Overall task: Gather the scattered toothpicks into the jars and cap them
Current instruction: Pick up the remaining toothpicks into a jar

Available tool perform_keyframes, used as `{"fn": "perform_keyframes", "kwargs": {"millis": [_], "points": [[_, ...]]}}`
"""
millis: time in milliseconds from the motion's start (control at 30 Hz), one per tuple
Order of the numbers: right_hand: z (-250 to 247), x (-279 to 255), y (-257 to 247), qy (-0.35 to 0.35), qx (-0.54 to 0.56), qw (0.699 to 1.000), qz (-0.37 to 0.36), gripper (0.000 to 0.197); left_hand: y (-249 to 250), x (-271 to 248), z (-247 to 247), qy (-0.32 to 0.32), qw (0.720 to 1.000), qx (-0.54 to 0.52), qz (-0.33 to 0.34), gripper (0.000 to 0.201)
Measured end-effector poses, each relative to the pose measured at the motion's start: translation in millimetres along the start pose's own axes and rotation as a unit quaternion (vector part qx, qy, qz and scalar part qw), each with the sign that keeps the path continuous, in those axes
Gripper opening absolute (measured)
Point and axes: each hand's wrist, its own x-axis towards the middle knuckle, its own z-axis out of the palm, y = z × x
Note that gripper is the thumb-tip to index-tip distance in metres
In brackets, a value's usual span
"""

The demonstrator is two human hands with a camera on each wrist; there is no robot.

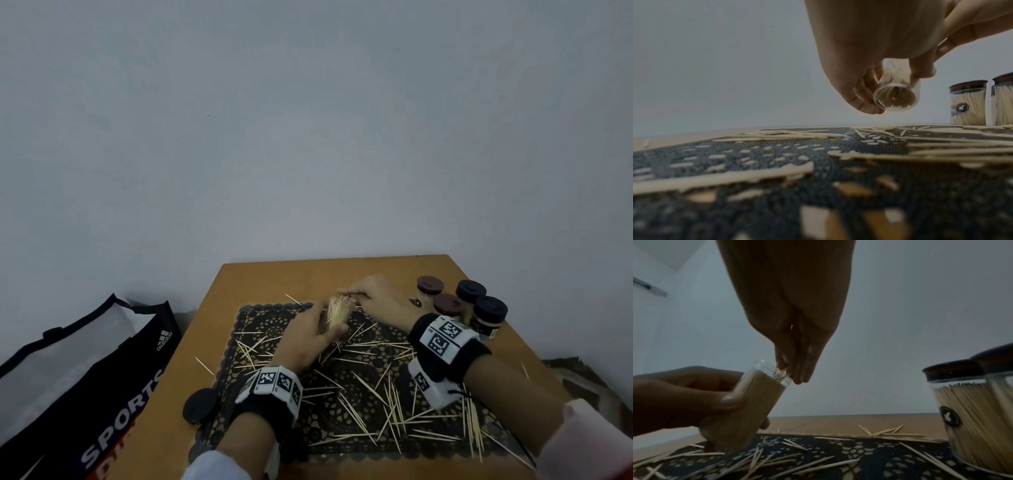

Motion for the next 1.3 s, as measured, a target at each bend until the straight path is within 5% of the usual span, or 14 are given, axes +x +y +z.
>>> {"fn": "perform_keyframes", "kwargs": {"millis": [133, 233, 300, 400, 500, 633, 900, 1300], "points": [[-6, 1, 8, -0.016, 0.199, 0.98, 0.022, 0.051, 3, -1, -2, 0.042, 0.999, 0.009, -0.025, 0.066], [-13, 17, 33, 0.084, 0.233, 0.962, 0.117, 0.06, 1, 0, -3, 0.075, 0.995, 0.034, -0.057, 0.062], [-14, 30, 49, 0.109, 0.186, 0.955, 0.205, 0.062, -1, 0, -4, 0.084, 0.992, 0.051, -0.074, 0.06], [-7, 46, 56, 0.026, 0.067, 0.953, 0.295, 0.054, -3, 0, -4, 0.085, 0.991, 0.064, -0.087, 0.061], [6, 52, 53, -0.073, -0.029, 0.943, 0.324, 0.041, -3, 0, -2, 0.068, 0.99, 0.088, -0.091, 0.061], [31, 62, 69, -0.076, -0.111, 0.917, 0.376, 0.05, -2, 0, -2, 0.053, 0.989, 0.102, -0.096, 0.062], [35, 72, 70, -0.009, -0.185, 0.909, 0.374, 0.013, 2, -2, -4, 0.039, 0.987, 0.122, -0.092, 0.06], [31, 76, 70, -0.006, -0.179, 0.94, 0.291, 0.012, -1, -1, -3, 0.032, 0.988, 0.12, -0.091, 0.059]]}}
